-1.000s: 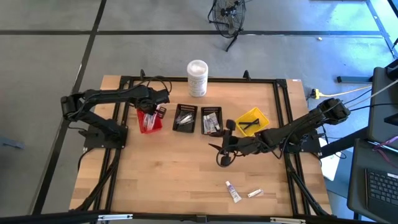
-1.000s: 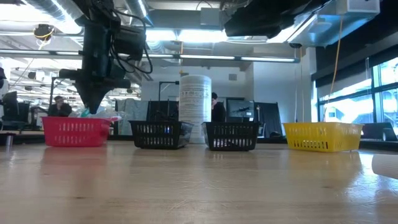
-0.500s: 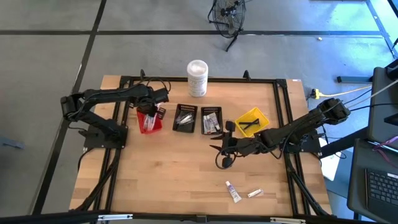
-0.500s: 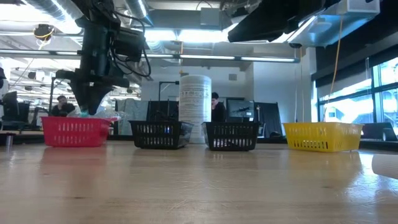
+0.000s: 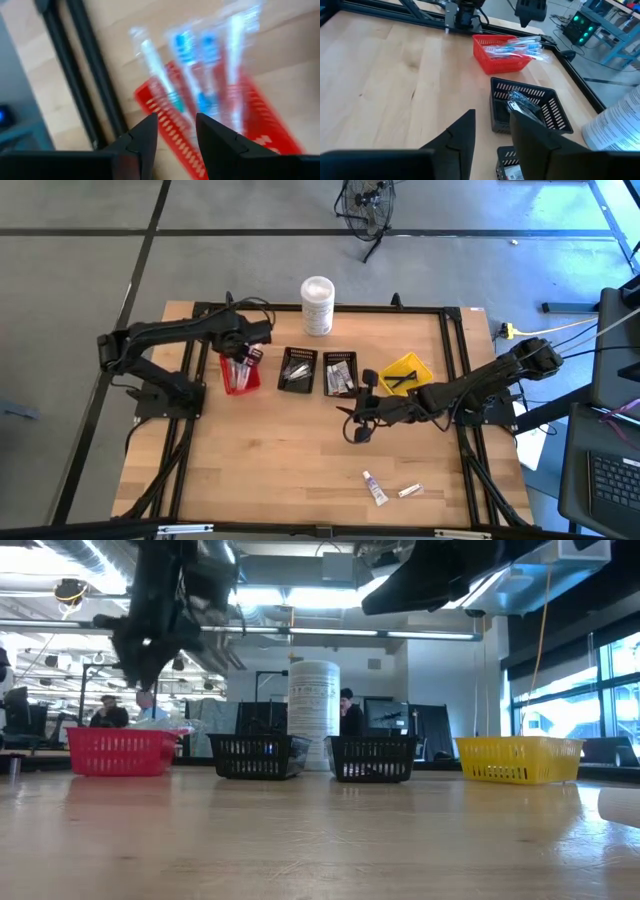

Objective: Pick & Place Travel size toiletries
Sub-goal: Put the silver nail cutter into the left black bin

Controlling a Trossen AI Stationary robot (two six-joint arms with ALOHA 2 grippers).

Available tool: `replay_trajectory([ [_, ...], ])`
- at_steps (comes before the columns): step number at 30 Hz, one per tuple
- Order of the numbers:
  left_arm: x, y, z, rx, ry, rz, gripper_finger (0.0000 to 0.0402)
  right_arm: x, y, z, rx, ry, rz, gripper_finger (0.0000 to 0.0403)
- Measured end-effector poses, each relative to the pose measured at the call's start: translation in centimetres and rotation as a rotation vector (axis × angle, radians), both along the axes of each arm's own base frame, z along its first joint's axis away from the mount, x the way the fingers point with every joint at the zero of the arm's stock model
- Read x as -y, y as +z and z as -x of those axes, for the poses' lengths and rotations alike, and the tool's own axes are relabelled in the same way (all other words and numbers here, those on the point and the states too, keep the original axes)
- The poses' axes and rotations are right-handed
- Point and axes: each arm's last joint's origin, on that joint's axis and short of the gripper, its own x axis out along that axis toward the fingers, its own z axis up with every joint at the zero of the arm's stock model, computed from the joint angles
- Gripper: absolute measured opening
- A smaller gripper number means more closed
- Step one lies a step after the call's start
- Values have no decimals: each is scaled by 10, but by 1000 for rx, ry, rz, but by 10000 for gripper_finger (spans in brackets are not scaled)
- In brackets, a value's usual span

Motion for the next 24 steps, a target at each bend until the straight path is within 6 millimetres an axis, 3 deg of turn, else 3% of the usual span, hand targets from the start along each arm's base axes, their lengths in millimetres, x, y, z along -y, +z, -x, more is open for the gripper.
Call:
replay_trajectory([
  [4, 20, 11, -15, 86, -115, -62, 129, 1, 0, 0, 0, -4, 0, 133],
  [13, 89, 15, -44, 240, -486, -175, 130, -1, -4, 1, -51, 55, -44, 154],
  [19, 131, 20, -55, 365, -753, -244, 130, -1, -4, 1, -42, 35, -86, 180],
  [24, 155, 25, -61, 449, -920, -266, 130, -2, -8, 4, -91, 63, -174, 201],
])
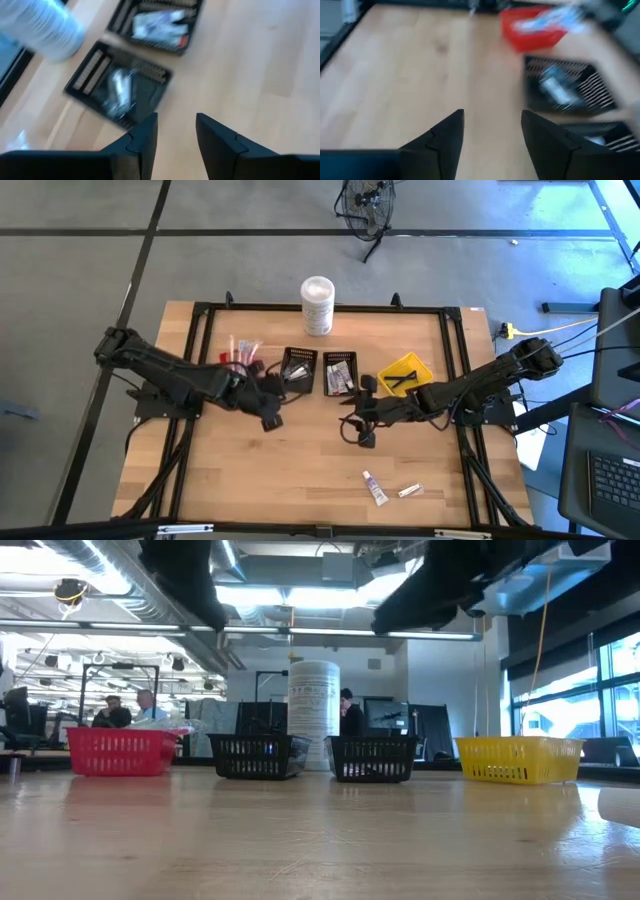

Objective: Pick & Place Travel size toiletries
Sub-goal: Put the silver nail cutter into the left black bin

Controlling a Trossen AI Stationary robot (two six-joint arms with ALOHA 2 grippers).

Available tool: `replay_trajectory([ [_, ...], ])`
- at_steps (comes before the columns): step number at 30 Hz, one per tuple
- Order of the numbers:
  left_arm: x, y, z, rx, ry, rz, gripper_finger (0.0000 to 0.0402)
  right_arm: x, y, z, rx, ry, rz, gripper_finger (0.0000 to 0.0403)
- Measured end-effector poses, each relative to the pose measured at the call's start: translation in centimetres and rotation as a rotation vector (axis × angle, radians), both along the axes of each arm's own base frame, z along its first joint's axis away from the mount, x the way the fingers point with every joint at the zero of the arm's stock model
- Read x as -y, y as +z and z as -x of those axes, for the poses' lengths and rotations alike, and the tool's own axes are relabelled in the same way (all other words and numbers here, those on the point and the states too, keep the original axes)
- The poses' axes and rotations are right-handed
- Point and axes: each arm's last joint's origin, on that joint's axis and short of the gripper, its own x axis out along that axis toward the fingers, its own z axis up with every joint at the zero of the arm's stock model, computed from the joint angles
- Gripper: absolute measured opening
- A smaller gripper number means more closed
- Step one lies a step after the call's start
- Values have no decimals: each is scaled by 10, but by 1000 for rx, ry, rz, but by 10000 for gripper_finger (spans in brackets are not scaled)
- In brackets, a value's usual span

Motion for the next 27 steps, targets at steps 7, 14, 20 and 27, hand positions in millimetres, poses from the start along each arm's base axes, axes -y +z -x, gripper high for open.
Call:
replay_trajectory([
  [7, 23, 2, -11, 78, -193, -55, 130, -16, -16, 17, -251, 151, -204, 210],
  [14, 36, -10, -31, 108, -299, -92, 129, -48, -28, 48, -513, 283, -303, 198],
  [20, 42, -24, -48, 125, -354, -29, 129, -74, -31, 72, -578, 303, -283, 203],
  [27, 45, -43, -66, 117, -420, 11, 129, -106, -42, 97, -609, 350, -225, 205],
])
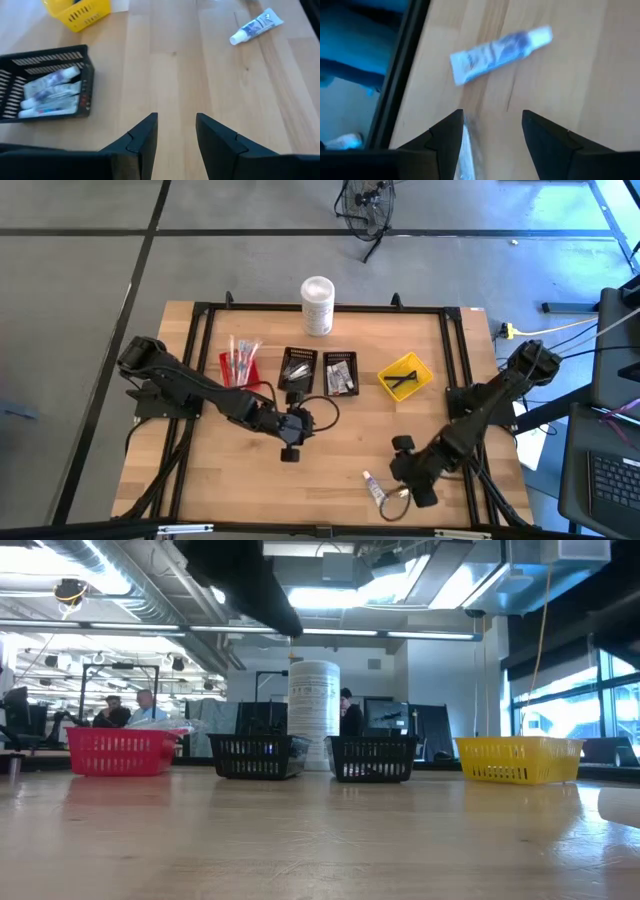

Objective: Pick & Place Travel size toiletries
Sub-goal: Put the silver nail cutter into the left black bin

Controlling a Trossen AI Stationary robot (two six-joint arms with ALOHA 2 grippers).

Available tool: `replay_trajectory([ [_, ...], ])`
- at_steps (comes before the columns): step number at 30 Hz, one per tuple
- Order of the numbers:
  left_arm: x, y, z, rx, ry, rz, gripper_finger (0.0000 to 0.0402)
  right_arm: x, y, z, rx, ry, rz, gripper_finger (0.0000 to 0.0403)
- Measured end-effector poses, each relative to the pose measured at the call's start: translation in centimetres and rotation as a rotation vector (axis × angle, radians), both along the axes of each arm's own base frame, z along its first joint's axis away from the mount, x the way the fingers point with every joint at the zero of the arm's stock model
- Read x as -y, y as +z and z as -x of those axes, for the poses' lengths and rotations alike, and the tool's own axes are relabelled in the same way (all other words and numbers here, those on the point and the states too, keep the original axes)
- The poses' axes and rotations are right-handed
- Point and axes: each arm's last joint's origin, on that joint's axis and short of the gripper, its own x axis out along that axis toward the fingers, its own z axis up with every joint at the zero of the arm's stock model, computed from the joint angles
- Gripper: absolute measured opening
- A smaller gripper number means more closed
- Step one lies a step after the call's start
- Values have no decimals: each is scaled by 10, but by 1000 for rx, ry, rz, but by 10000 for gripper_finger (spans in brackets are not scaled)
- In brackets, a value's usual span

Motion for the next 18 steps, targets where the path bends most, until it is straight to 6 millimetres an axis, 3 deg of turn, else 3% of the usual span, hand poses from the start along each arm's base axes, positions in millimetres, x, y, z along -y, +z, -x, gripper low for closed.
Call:
replay_trajectory([
  [12, -24, -9, -14, -12, 44, 15, 129, -32, -38, 21, -100, -30, 47, 187],
  [18, -31, -9, -15, -27, 30, 57, 129, -36, -50, 23, -86, 12, 116, 186],
])
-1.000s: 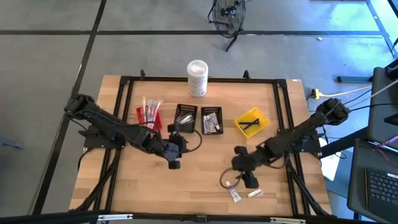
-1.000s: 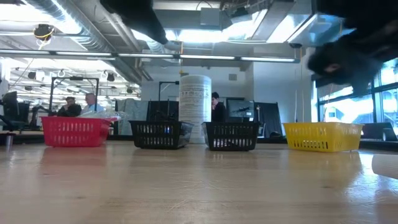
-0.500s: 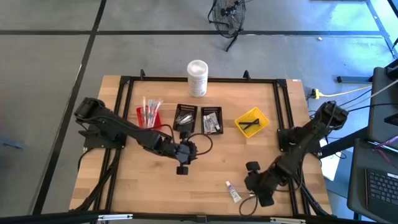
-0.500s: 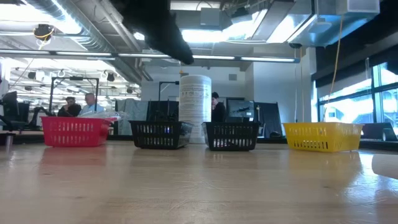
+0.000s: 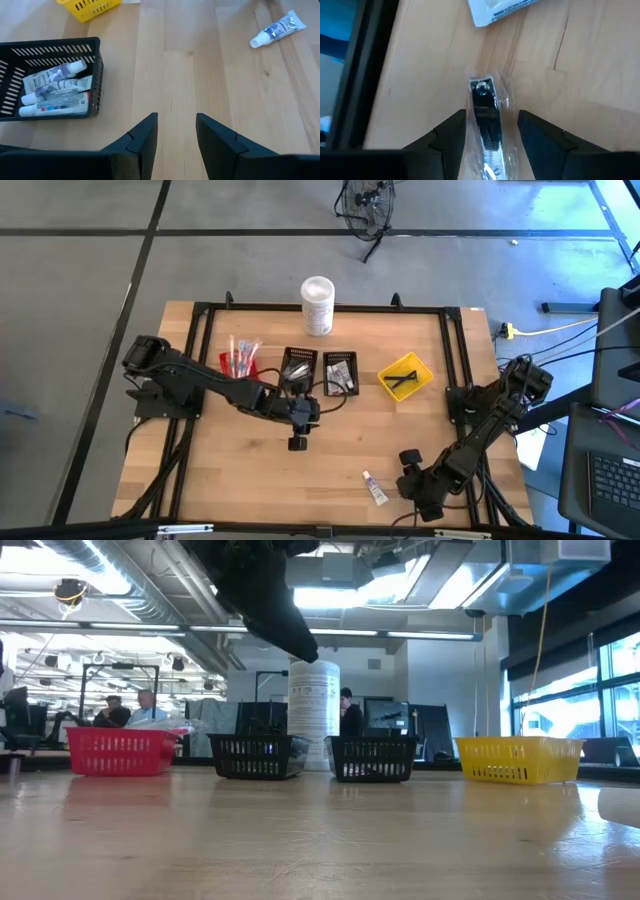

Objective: Pick & Place Travel size toiletries
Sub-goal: Put the silver nail cutter into the left black bin

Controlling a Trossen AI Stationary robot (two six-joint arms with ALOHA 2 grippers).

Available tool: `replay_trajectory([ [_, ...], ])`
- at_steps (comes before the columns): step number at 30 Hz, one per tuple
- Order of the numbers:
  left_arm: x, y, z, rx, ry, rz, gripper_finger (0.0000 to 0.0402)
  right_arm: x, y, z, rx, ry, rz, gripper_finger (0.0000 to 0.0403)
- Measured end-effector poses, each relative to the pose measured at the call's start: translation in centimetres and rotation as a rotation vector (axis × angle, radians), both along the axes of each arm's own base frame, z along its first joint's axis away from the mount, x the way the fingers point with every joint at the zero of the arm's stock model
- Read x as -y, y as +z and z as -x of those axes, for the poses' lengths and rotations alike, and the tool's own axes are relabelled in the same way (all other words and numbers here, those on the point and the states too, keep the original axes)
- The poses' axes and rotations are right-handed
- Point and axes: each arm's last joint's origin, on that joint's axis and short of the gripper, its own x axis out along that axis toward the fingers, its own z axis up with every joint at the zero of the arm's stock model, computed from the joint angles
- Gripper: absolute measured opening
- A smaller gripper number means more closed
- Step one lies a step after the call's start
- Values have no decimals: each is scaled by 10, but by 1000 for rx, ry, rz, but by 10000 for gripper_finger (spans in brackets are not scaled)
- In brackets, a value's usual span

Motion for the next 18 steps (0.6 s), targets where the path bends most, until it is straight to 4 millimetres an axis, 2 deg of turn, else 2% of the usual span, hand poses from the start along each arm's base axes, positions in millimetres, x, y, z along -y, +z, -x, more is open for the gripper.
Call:
replay_trajectory([
  [5, -1, 0, 0, -1, -6, -5, 129, 1, -1, -1, 42, 8, 45, 153],
  [13, 0, 0, 0, -7, -60, -25, 129, 1, -2, -2, 61, -9, 47, 54],
  [18, -6, 0, -1, -10, -49, -14, 129, 3, -2, -8, 153, -56, 83, 53],
])
